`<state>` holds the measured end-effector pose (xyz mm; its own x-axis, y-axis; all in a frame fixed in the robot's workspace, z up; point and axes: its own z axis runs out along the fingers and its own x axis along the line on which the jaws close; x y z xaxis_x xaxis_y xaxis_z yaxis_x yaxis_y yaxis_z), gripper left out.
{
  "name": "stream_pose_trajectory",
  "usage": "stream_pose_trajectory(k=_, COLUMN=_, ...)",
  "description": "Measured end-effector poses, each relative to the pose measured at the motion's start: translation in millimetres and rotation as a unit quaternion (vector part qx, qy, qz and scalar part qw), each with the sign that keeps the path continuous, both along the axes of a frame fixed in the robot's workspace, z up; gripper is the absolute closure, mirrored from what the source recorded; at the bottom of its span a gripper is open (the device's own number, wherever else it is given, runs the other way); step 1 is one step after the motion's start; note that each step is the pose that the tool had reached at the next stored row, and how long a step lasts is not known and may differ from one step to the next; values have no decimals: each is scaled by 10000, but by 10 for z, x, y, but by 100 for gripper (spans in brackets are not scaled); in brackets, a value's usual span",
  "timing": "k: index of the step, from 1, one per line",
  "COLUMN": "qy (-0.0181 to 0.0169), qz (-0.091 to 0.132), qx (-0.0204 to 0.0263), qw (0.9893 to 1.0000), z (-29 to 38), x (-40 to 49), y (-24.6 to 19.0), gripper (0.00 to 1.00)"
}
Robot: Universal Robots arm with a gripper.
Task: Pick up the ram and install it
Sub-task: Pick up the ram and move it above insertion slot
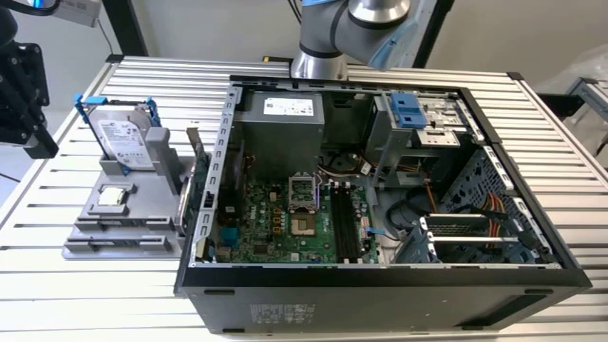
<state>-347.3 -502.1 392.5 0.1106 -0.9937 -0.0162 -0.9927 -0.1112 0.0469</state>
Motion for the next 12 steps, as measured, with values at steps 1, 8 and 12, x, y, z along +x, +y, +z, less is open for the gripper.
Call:
stream_pose_trajectory(k=1, qy=0, qz=1, qx=0, qw=10000, z=0, x=0, y=0, gripper=100)
stream_pose_trajectory(k=8, qy=0, qz=1, qx=0, qw=10000, z=0, x=0, y=0, gripper=0)
stream_pose_trajectory(k=12, qy=0, qz=2, qx=0, qw=10000, z=0, x=0, y=0, gripper=0)
